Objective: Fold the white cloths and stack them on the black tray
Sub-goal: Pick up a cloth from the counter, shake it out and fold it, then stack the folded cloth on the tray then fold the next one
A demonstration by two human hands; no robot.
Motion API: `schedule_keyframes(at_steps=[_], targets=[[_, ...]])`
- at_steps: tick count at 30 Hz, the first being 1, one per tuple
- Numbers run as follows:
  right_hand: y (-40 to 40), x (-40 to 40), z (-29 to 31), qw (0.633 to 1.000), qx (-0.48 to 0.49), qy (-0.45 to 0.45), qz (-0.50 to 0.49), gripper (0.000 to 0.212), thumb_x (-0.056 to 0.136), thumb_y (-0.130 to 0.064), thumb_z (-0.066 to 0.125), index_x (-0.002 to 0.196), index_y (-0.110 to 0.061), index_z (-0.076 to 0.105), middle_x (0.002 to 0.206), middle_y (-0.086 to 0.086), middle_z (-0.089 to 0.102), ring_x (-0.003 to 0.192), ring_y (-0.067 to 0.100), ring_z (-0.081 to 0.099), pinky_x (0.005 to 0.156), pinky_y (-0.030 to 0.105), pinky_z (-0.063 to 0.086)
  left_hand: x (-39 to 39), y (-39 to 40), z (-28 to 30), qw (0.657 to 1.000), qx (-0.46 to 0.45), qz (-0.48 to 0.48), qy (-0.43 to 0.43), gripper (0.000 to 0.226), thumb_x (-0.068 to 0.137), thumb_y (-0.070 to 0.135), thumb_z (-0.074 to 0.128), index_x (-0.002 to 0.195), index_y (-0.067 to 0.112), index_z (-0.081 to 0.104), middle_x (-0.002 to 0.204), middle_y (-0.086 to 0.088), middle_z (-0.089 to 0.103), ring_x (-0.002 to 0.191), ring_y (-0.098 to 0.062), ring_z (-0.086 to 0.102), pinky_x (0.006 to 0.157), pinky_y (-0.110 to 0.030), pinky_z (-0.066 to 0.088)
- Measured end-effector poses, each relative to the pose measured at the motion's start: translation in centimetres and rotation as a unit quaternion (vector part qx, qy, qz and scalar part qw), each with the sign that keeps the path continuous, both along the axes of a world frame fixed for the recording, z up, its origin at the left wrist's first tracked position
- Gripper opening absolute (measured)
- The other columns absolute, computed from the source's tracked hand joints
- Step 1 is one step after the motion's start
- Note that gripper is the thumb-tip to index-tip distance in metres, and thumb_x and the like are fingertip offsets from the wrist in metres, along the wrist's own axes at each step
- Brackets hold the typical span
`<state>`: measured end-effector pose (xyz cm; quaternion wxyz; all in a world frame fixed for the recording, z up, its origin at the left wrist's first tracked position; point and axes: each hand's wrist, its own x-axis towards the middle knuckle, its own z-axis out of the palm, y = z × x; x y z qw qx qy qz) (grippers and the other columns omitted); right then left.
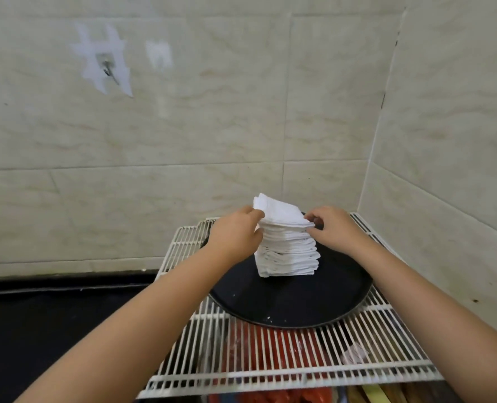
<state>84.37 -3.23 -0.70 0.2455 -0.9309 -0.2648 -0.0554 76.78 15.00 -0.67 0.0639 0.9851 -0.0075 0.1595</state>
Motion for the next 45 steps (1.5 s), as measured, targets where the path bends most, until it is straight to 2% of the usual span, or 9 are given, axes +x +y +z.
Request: schedule_keyframes(at_steps=[5,9,12,15,21,25,30,36,45], targets=[[7.2,-7.0,2.9,0.995,0.008,-0.051,0.081,0.03,0.087,-0.012,0.052,0.116,-0.008,0.059,0.124,0.011,0.058,0.115,0.025,0.052,0.094,0.03,0.039,-7.9,5.1,1.1,0.996,-0.002,0.089,-0.015,0.033,0.095,0.024,0.043,0.122,0.009,0.053,0.127,-0.01,0.052,0.112,-0.031,0.053,0.088,-0.039,0.047],[16.0,-15.8,4.1,0.979,0.013,-0.08,0.184,0.033,0.088,-0.013,0.05,0.121,-0.007,0.056,0.128,0.012,0.056,0.118,0.026,0.051,0.096,0.03,0.038,-18.9,11.5,1.6,0.982,0.03,0.185,-0.018,0.034,0.096,0.025,0.041,0.124,0.01,0.05,0.126,-0.008,0.053,0.111,-0.028,0.052,0.083,-0.037,0.047],[23.5,-23.8,4.2,0.957,0.006,-0.105,0.272,0.036,0.088,-0.015,0.051,0.122,-0.008,0.055,0.129,0.013,0.055,0.12,0.028,0.049,0.1,0.034,0.039,-28.9,17.1,2.0,0.957,0.055,0.285,-0.02,0.036,0.094,0.026,0.044,0.126,0.01,0.046,0.125,-0.011,0.053,0.112,-0.031,0.051,0.081,-0.038,0.046],[31.4,-33.4,4.0,0.926,0.02,-0.119,0.359,0.038,0.087,-0.017,0.051,0.124,-0.012,0.053,0.132,0.012,0.053,0.124,0.028,0.047,0.102,0.041,0.04,-40.6,22.6,1.8,0.914,0.085,0.397,-0.019,0.035,0.093,0.028,0.045,0.123,0.009,0.046,0.121,-0.013,0.054,0.112,-0.033,0.05,0.08,-0.038,0.045],[44.8,-52.2,3.6,0.838,0.029,-0.136,0.528,0.04,0.089,-0.021,0.05,0.128,-0.012,0.049,0.133,0.01,0.051,0.123,0.028,0.046,0.103,0.04,0.039,-62.6,30.0,0.3,0.801,0.085,0.593,0.007,0.038,0.093,0.033,0.045,0.123,0.009,0.048,0.126,-0.011,0.051,0.121,-0.031,0.043,0.091,-0.04,0.04],[52.3,-64.4,2.5,0.778,0.011,-0.133,0.614,0.044,0.09,-0.023,0.048,0.133,-0.015,0.043,0.139,0.008,0.045,0.126,0.028,0.042,0.103,0.04,0.038,-75.5,33.5,-0.8,0.721,0.081,0.687,0.027,0.036,0.093,0.032,0.044,0.119,0.009,0.05,0.124,-0.011,0.052,0.12,-0.031,0.043,0.092,-0.039,0.039],[61.9,-78.4,0.8,0.702,0.034,-0.11,0.703,0.044,0.09,-0.024,0.05,0.133,-0.015,0.043,0.139,0.007,0.044,0.127,0.027,0.042,0.103,0.041,0.038,-88.4,39.0,-2.1,0.63,0.068,0.771,0.06,0.038,0.093,0.033,0.043,0.123,0.009,0.048,0.127,-0.012,0.05,0.12,-0.031,0.043,0.093,-0.039,0.039],[74.5,-92.8,0.6,0.609,0.03,-0.101,0.786,0.044,0.089,-0.027,0.051,0.131,-0.014,0.045,0.137,0.009,0.047,0.125,0.027,0.044,0.101,0.041,0.041,-101.7,47.7,-2.0,0.537,0.038,0.84,0.065,0.037,0.092,0.031,0.045,0.121,0.007,0.047,0.126,-0.015,0.051,0.117,-0.034,0.047,0.089,-0.041,0.042],[88.1,-111.6,-2.5,0.525,-0.025,-0.086,0.847,0.04,0.088,-0.023,0.052,0.125,-0.01,0.051,0.131,0.013,0.052,0.123,0.028,0.046,0.101,0.04,0.041,-118.5,56.0,-5.3,0.419,-0.029,0.904,0.084,0.039,0.092,0.033,0.045,0.124,0.011,0.047,0.13,-0.011,0.049,0.122,-0.03,0.044,0.091,-0.04,0.042]])
